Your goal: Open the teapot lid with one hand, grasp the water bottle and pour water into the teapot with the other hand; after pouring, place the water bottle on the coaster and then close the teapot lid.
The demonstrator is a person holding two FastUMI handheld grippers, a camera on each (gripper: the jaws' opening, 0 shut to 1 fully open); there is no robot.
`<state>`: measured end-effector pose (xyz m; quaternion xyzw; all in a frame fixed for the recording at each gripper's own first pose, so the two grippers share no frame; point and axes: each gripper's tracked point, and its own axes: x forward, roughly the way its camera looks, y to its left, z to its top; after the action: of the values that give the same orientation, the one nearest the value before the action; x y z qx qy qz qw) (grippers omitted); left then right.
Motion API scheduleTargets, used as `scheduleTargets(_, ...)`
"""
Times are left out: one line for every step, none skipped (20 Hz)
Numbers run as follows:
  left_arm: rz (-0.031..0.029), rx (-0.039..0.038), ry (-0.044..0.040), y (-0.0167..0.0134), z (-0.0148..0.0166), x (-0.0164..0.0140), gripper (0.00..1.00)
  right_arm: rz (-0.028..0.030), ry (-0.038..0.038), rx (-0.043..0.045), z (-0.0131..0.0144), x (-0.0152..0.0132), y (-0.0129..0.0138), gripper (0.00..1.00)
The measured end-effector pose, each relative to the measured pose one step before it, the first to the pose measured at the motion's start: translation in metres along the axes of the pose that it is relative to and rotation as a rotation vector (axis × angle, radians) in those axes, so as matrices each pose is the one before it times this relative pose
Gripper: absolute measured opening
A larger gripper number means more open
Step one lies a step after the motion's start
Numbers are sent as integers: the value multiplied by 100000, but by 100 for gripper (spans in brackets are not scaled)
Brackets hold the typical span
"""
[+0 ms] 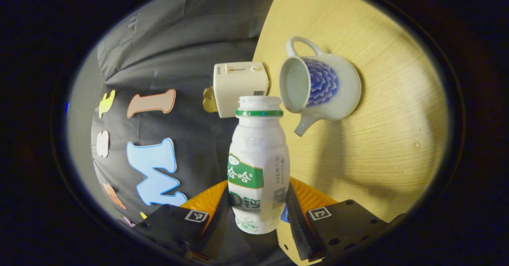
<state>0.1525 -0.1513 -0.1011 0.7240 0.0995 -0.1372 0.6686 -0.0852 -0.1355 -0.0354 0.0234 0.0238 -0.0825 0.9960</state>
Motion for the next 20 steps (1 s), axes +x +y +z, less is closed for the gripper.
scheduleTargets(-247,387,83,-120,57,11,76,-120,271,224,-155,19,-44,4)
scheduleTargets(198,1058,212,130,17,1,80,-24,-74,375,22,-19,-63,0)
scheduleTargets(682,2165,301,111,47,-74,78,-128,77,435,7,5,-21,4)
scheduleTargets(1108,1953,-258,188,143,-176,76,-41,-63,220,45,-16,-14,4)
scheduleTargets(838,1271,-224,128,113,-4,76,-58,-39,43,18,29,94,4)
scheduleTargets(-3,356,-37,-17,151,-39,76,145,29,60,1,-3,52,0)
scheduleTargets(-428,-132,-442,-112,103,-136,79,119,32,303,-28,27,-27,4)
scheduleTargets(-103,-119,-457,-64,125,37,82,160,82,103,26,57,63,4)
scheduleTargets(137,588,26,12,-12,24,82,56,129,-74,-112,-17,-27,4)
scheduleTargets(581,1070,133,164,-6,85,82,64,135,-90,-9,36,-7,3)
scheduleTargets(612,1224,316,149,-60,63,70,178,121,-117,-83,147,69,4)
scheduleTargets(510,743,77,166,-141,116,82,46,63,-37,83,87,-39,4)
scheduleTargets(-265,217,-89,-58,-90,200,70,-13,-221,34,64,-217,-48,3)
scheduleTargets(-22,296,32,-22,-119,55,82,-85,-92,150,90,-89,-10,3)
scheduleTargets(166,947,558,-14,-186,56,82,-57,-70,83,-116,64,-81,0)
scheduleTargets(445,976,307,114,-146,93,82,-159,6,29,50,-69,-46,4)
scheduleTargets(496,786,52,124,-54,82,82,-173,146,-116,-117,64,-67,4)
scheduleTargets(319,589,-1,103,28,113,82,-153,218,-11,-72,53,-63,0)
scheduleTargets(655,652,-219,184,-6,19,82,-147,132,123,-83,18,-75,0)
scheduleTargets(190,591,-83,123,41,35,82,-109,118,194,-14,30,-89,0)
